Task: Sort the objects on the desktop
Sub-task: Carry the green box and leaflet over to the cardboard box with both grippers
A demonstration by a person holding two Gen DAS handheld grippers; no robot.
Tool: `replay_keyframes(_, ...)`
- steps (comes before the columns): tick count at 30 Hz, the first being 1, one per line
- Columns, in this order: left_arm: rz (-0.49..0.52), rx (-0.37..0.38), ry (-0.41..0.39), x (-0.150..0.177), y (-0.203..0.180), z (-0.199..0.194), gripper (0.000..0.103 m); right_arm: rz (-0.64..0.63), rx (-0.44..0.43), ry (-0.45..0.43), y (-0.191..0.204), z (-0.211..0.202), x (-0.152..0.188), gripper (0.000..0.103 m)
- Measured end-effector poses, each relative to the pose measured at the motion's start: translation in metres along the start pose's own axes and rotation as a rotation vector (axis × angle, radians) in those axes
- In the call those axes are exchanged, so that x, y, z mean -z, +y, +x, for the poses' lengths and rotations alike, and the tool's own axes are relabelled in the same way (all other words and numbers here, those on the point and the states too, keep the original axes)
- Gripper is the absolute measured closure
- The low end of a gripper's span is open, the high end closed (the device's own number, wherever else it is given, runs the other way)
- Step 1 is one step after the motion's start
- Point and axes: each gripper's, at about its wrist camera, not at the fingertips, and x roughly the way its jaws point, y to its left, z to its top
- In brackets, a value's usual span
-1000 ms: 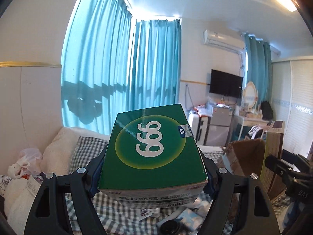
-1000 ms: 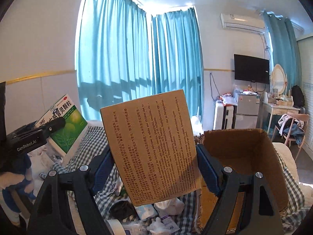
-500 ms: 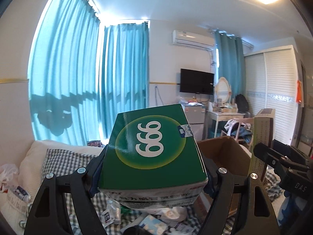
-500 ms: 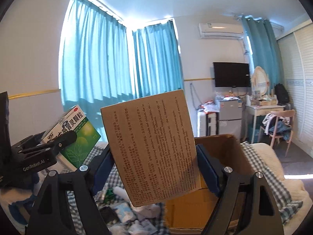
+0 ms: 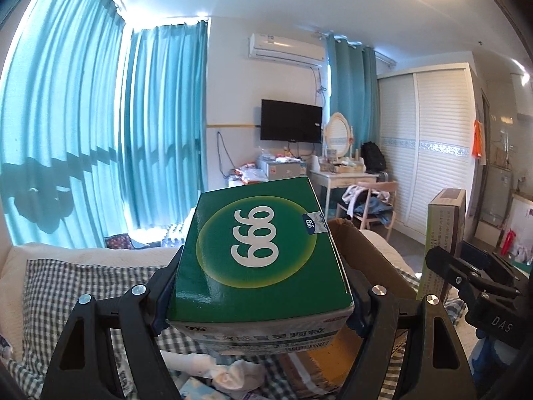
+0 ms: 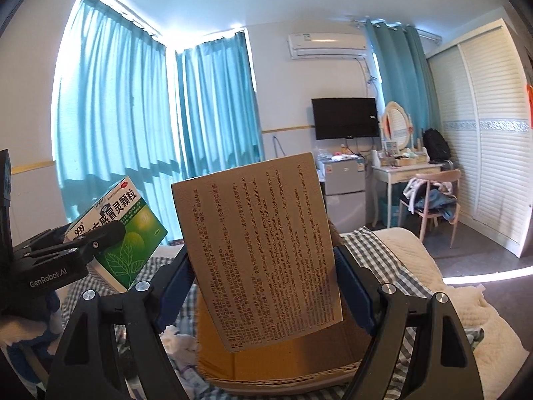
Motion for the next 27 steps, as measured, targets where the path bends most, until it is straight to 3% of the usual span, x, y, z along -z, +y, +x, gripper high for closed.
replay_keyframes(6,0.033,0.044,0.047,0.012,-0.024,0.034,0.023,0.046,0.04,0.045,-0.027,0.017,0.014,0.023)
replay_keyframes(10,0.037,0.064,0.088,0.025,-0.035,0.057,0.023,0.099,0.008,0.081,-0.043,0.032,0.021,0.023)
replay_keyframes(17,0.064,0.088,0.149,0.034,-0.049,0.096,0.023,0.08,0.056,0.158,-0.051,0.067,0.04,0.023)
replay_keyframes(27,0.103,0.11,0.178,0.035,-0.068,0.131,0.023,0.052,0.103,0.234,-0.054,0.099,0.058,0.022)
